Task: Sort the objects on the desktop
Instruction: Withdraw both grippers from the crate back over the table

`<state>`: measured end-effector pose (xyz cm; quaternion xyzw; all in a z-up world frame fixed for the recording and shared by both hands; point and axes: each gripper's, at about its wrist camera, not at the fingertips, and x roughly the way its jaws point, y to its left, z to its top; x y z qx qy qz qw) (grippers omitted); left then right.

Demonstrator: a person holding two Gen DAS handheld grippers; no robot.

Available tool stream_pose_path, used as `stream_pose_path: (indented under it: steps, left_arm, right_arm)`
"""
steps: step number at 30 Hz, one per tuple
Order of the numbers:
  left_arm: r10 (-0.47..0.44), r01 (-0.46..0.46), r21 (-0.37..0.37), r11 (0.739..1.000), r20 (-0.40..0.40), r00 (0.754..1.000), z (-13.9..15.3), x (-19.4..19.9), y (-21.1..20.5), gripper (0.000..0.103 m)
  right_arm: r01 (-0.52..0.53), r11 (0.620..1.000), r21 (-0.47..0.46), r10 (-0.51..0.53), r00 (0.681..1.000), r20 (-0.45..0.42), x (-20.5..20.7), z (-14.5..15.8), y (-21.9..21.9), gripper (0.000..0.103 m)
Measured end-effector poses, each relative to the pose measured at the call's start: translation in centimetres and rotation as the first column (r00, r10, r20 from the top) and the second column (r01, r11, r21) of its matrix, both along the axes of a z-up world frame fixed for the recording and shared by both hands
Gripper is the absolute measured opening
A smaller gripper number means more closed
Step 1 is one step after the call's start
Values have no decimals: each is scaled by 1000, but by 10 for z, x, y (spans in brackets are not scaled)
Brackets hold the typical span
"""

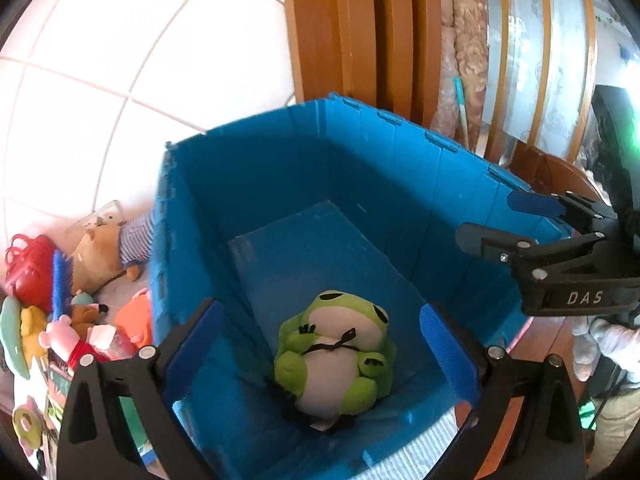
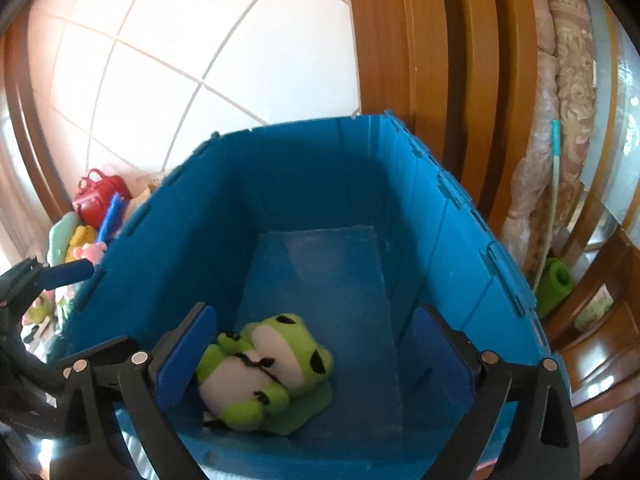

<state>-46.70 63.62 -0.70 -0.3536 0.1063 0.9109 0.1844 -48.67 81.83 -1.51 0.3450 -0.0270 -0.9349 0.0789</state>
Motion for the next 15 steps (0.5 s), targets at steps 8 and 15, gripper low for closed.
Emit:
stream_pose_path:
  steps: [8,15]
  left_arm:
    - [62,-59,41,997,-88,994,6,62,-58,100]
    - [90,-80,89,993,-116,989,-3,115,-138,100]
  right_arm:
    - [6,999,-35,-9,996,-83,60,15,-36,103]
    - [17,1000,-10,-19,990,-137,124,12,-107,103]
